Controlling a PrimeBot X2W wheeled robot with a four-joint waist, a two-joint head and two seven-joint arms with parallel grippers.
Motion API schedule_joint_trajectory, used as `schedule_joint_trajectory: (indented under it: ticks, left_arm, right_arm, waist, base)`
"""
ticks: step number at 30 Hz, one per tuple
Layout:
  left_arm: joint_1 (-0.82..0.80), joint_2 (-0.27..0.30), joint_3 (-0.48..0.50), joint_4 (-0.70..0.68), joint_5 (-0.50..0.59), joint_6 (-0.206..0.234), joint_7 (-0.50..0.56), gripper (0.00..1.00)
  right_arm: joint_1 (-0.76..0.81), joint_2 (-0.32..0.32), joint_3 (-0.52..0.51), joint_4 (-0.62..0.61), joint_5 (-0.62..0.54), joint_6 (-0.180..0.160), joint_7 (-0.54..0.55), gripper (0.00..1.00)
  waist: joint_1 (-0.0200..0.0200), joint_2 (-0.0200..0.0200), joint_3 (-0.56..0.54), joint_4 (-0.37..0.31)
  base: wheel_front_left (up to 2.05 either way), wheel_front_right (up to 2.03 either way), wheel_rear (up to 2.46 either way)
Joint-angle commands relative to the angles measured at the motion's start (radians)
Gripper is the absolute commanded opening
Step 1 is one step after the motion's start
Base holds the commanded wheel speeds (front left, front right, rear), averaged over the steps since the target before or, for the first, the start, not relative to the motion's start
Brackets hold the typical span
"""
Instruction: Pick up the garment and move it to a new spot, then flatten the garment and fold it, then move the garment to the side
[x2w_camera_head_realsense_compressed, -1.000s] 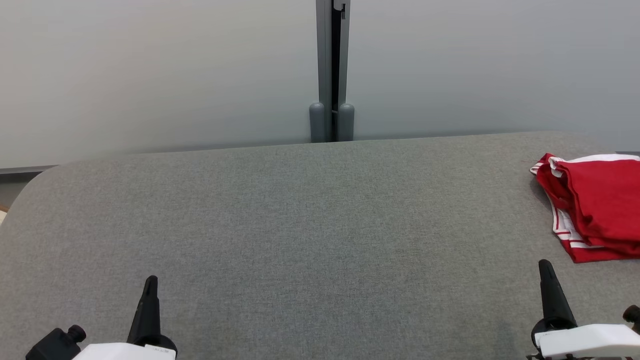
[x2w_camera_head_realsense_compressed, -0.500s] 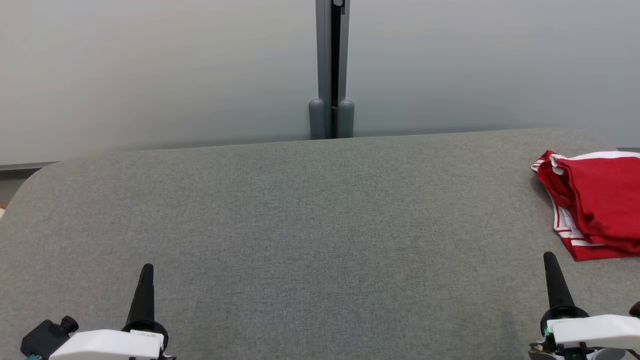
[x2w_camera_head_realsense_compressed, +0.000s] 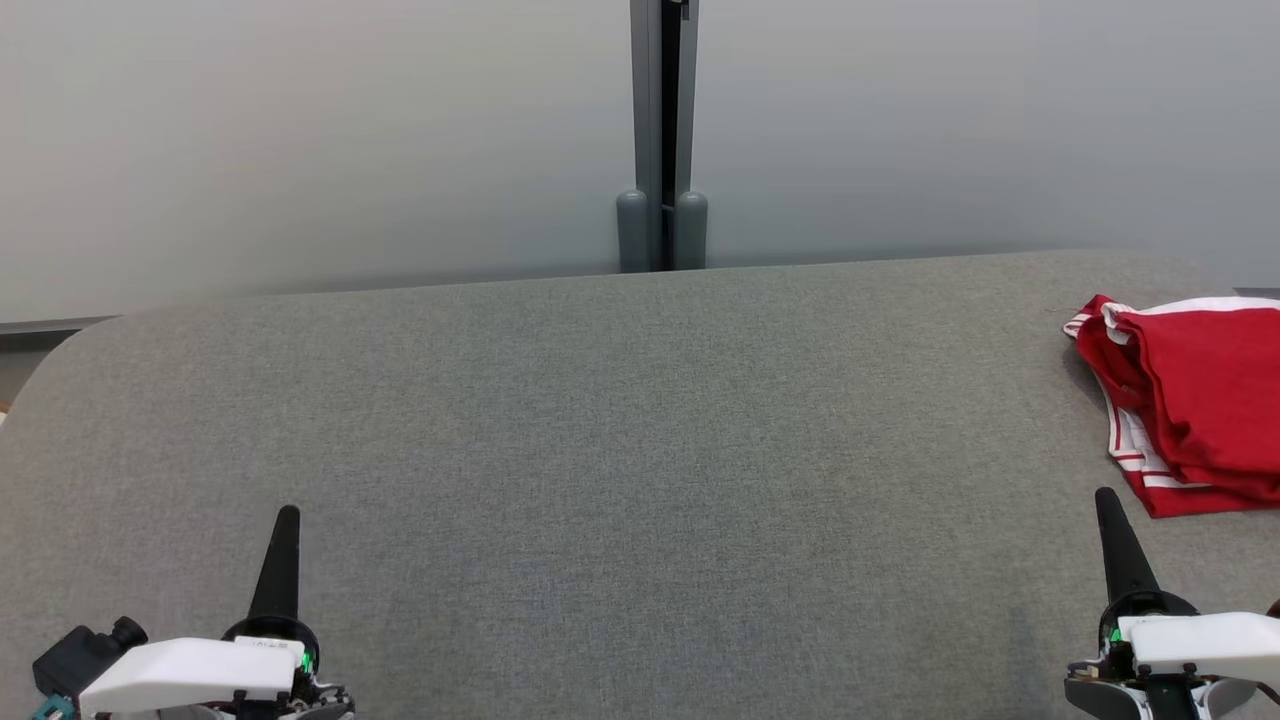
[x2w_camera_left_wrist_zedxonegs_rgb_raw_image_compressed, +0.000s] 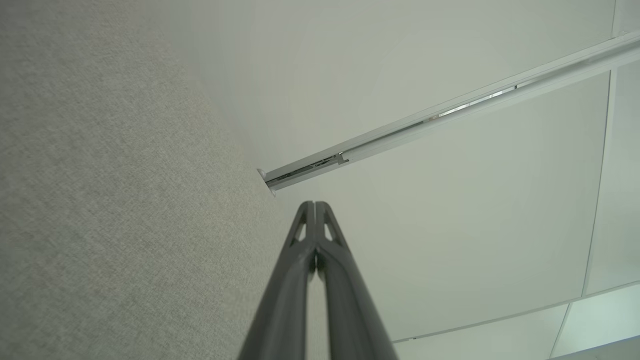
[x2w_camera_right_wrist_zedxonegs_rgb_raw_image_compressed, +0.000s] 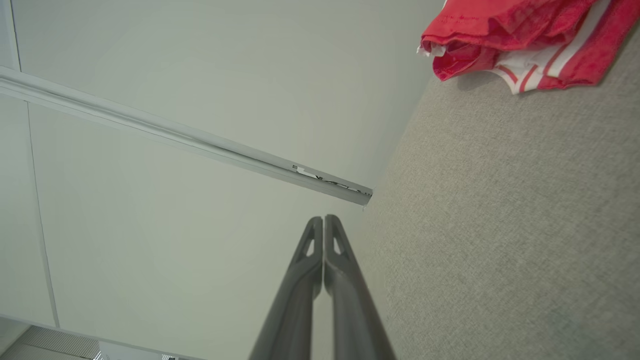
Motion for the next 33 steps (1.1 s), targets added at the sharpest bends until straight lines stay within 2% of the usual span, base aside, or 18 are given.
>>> schedule_joint_trajectory:
  ticks: [1, 33]
  left_arm:
    - [-0.026, 0.007, 0.007, -0.004, -0.017, -0.007, 0.004, 0.00]
    - [-0.097, 0.002, 0.046, 0.040, -0.265, -0.034, 0.075, 0.00]
  right_arm:
    - [-0.019, -0.003, -0.004, -0.001, 0.016, 0.000, 0.007, 0.00]
    - [-0.068, 0.012, -0.056, 0.019, 0.263, 0.000, 0.079, 0.00]
  waist:
    - [0.0000, 0.0000, 0.000, 0.000]
    - [0.0000, 0.0000, 0.024, -0.003]
  base:
    - [0.00, 0.00, 0.00]
    - [0.00, 0.00, 0.00]
